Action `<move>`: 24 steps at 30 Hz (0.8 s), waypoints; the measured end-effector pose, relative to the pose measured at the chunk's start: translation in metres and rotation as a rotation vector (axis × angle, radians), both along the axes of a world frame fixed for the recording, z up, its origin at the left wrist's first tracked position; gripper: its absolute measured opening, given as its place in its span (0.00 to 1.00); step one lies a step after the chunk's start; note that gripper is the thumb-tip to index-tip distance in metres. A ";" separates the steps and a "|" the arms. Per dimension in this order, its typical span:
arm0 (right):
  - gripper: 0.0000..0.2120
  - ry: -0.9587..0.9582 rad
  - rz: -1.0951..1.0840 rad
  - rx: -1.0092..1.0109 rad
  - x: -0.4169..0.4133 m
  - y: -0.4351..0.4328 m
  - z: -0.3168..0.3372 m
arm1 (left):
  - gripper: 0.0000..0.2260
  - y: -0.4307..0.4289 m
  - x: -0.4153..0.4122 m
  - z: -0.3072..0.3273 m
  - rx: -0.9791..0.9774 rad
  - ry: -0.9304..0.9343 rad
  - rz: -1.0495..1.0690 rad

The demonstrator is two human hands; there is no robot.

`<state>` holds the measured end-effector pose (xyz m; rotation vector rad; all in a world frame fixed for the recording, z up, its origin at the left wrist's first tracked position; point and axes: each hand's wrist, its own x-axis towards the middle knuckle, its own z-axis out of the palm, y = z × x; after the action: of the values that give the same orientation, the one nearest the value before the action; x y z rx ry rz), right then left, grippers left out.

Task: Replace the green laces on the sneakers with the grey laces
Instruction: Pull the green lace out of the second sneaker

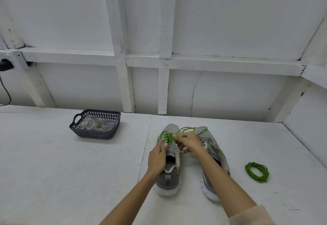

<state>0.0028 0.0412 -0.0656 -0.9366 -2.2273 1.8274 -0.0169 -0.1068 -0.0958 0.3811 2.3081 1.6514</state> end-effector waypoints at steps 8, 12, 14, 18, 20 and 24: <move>0.14 0.155 -0.283 0.021 -0.003 0.011 0.009 | 0.18 0.000 -0.001 -0.002 -0.016 0.001 -0.012; 0.16 -0.030 0.062 0.017 0.005 0.001 0.013 | 0.17 0.000 -0.001 -0.001 -0.013 0.004 -0.006; 0.12 -0.023 0.120 0.026 0.007 0.000 0.012 | 0.17 0.000 -0.001 -0.002 -0.015 0.006 -0.004; 0.11 0.101 -0.129 0.067 0.002 0.008 0.004 | 0.18 0.001 -0.001 -0.002 -0.019 0.008 -0.007; 0.11 0.144 -0.205 0.033 0.001 0.009 0.003 | 0.17 0.001 -0.001 -0.002 -0.015 0.004 -0.010; 0.11 0.020 0.010 0.103 0.006 0.005 0.001 | 0.17 0.000 -0.002 -0.002 -0.015 0.004 -0.014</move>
<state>0.0092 0.0459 -0.0641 -0.8862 -2.2935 1.7001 -0.0186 -0.1067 -0.0979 0.3968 2.3139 1.6275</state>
